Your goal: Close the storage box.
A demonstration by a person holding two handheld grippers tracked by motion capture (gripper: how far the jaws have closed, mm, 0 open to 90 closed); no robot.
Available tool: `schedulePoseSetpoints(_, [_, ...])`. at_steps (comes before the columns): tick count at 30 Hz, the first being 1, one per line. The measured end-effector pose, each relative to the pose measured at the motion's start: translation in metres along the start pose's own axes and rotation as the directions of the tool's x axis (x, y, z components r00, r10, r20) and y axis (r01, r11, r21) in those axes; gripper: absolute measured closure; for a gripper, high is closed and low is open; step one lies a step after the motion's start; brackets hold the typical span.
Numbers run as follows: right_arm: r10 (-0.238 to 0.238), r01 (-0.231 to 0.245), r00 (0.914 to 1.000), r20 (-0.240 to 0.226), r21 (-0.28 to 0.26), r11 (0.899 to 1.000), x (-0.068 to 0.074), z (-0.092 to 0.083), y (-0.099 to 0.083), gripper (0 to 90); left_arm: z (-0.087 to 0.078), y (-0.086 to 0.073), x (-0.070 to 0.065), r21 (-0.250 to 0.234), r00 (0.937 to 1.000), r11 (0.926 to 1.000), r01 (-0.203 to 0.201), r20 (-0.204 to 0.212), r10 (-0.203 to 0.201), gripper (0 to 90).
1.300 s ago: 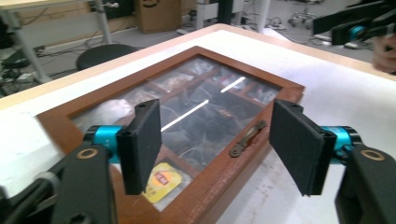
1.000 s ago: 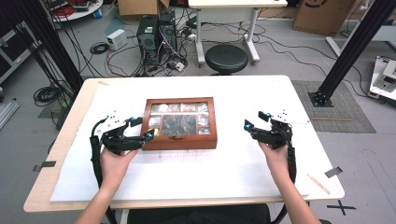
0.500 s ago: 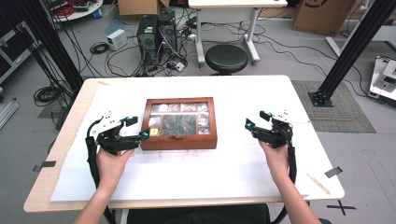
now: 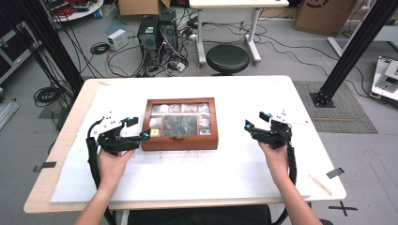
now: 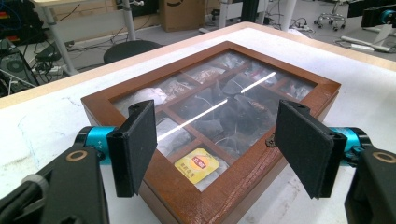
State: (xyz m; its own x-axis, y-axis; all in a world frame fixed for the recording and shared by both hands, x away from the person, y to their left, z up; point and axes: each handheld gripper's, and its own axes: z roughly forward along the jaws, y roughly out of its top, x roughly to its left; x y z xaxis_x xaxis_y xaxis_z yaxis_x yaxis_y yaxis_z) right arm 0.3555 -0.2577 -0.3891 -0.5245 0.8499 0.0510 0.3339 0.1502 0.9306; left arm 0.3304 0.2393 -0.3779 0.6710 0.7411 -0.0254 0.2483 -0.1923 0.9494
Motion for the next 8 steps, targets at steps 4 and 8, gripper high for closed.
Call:
schedulePoseSetpoints(4, [0.005, -0.006, 1.0, 0.003, 0.004, 1.0, -0.0008, 0.0002, -0.0002, 29.2, 0.0004, -0.0001, 0.0, 0.002, 1.0, 1.0, -0.002, 0.0, 0.002, 29.8])
schedulePoseSetpoints(8, [0.012, -0.012, 0.9999, 0.011, 0.01, 1.0, -0.0018, 0.0005, -0.0005, 27.1, 0.0007, -0.0002, 0.0003, -0.001, 1.0, 1.0, 0.0, -0.003, 0.0, 29.8])
